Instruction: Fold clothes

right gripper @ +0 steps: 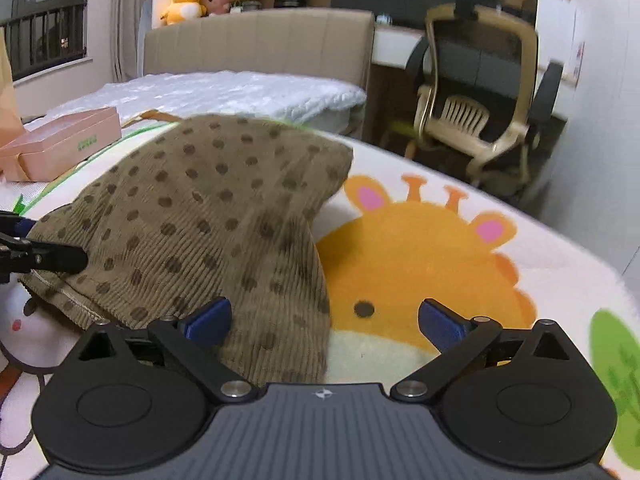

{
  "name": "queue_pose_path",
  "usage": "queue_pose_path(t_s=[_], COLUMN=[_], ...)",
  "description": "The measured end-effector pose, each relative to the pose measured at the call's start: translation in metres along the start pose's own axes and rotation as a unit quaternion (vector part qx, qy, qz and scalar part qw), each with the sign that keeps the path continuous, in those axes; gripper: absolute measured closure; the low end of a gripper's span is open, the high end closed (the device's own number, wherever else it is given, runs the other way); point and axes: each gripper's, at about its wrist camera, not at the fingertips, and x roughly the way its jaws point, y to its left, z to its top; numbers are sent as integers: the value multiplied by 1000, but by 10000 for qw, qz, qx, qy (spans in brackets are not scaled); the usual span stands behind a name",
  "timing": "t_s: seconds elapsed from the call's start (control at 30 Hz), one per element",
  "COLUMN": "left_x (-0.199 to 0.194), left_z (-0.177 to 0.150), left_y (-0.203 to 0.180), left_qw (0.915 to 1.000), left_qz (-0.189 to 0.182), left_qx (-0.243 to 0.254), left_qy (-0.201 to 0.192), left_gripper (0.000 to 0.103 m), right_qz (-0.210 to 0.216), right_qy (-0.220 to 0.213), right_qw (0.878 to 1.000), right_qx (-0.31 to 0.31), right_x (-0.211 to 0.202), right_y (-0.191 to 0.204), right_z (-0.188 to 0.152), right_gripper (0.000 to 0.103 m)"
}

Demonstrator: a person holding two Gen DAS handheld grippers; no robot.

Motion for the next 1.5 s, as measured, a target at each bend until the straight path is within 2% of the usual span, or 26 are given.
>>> queue_pose_path(t_s=[0.17, 0.3, 0.43, 0.53, 0.7, 0.8, 0.93, 1.07, 1.2, 1.37, 1.5], left_x=[-2, -1, -3, -3, -3, -5, -15, -31, -48, -70, -80], left_z=[-4, -2, -3, -3, -4, -6, -15, -29, -51, -75, -83], left_y=[1, 4, 9, 13, 13, 11, -1, -20, -46, -72, -76], left_qw=[9999, 9999, 9996, 9992, 9992, 9994, 9994, 9985, 9993, 9989, 9986], left_qz=[41, -11, -106, -198, -209, -179, 209, 485, 367, 298, 466], left_qx=[-93, -162, -255, -340, -328, -273, -157, -74, 77, 370, 242], left_qy=[-8, -35, -65, -91, -91, -104, -209, -258, -45, 18, -26], left_gripper=[8, 8, 7, 6, 5, 3, 0, 0, 0, 0, 0], right_qz=[-175, -772, -1121, -1430, -1192, -884, -284, -9, 103, -108, -241], right_qy=[-31, 39, 235, 313, 21, -230, -344, -271, -268, -132, 21], right_qw=[9988, 9956, 9929, 9888, 9909, 9918, 9924, 9948, 9974, 9992, 9995], right_qx=[460, 530, 331, 287, 625, 888, 1146, 985, 661, 351, 212], right_x=[27, 72, 112, 121, 88, 56, 13, -24, -56, -79, -86], right_y=[1, 5, 3, 3, -7, -13, -18, -9, 6, 23, 30], right_z=[36, 64, 68, 64, 43, 21, -12, -41, -62, -78, -85], right_gripper=[3, 3, 1, 1, 0, 0, 0, 0, 0, 0, 0])
